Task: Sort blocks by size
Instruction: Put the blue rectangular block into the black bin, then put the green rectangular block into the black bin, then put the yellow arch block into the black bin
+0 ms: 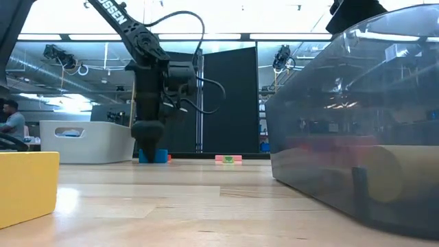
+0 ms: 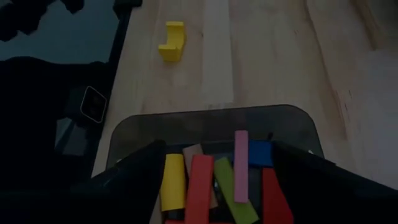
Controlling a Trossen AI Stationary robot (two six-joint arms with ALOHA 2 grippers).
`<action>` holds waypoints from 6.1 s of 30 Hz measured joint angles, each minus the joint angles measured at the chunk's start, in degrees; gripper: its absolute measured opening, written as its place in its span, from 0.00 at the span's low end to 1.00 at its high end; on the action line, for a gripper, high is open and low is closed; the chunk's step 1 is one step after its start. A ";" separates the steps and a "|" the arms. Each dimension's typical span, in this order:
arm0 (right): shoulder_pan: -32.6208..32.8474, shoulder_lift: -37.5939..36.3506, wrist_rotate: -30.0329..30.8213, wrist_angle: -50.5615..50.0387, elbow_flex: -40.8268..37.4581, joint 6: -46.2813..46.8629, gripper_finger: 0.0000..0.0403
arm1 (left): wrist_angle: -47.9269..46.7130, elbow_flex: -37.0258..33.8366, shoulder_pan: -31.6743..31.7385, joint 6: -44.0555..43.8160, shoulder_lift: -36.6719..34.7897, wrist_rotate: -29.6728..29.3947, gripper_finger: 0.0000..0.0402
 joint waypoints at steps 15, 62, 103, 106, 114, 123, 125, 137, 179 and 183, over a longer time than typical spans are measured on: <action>0.00 -0.81 1.18 -0.28 0.00 -0.86 0.71 | 1.38 -0.38 -2.44 -3.52 -4.09 9.02 0.35; -7.13 -15.88 22.91 5.64 0.04 -17.07 0.67 | 56.02 -3.55 -37.05 -17.16 -7.82 16.59 0.79; -50.76 46.94 -1.35 -25.78 43.62 11.45 0.66 | 32.85 -14.75 -68.35 -43.01 -19.77 -2.27 0.69; -51.54 49.43 -4.93 -25.68 45.26 11.59 0.64 | 32.99 -14.75 -69.40 -43.19 -19.77 -3.64 0.69; -53.22 52.28 -7.80 -25.43 46.08 12.96 0.53 | 33.35 -14.75 -70.48 -43.25 -19.77 -5.48 0.69; -53.48 52.15 -6.81 -25.32 45.92 12.94 0.28 | 33.30 -14.75 -70.48 -43.25 -19.77 -5.72 0.69; -53.41 52.19 -6.68 -25.32 45.89 12.39 0.28 | 33.35 -14.75 -70.48 -43.25 -19.77 -5.72 0.69; -48.41 41.10 -1.68 -33.26 45.51 2.01 0.28 | 33.39 -14.75 -70.48 -43.47 -19.77 -6.72 0.69; -1.46 11.26 -5.97 -26.74 18.01 7.48 0.89 | 34.69 -6.75 -68.71 -44.90 2.74 -2.48 0.70; -1.44 11.28 -5.97 -25.97 18.01 7.08 0.85 | 35.40 -6.29 -68.17 -46.49 5.26 -3.32 0.69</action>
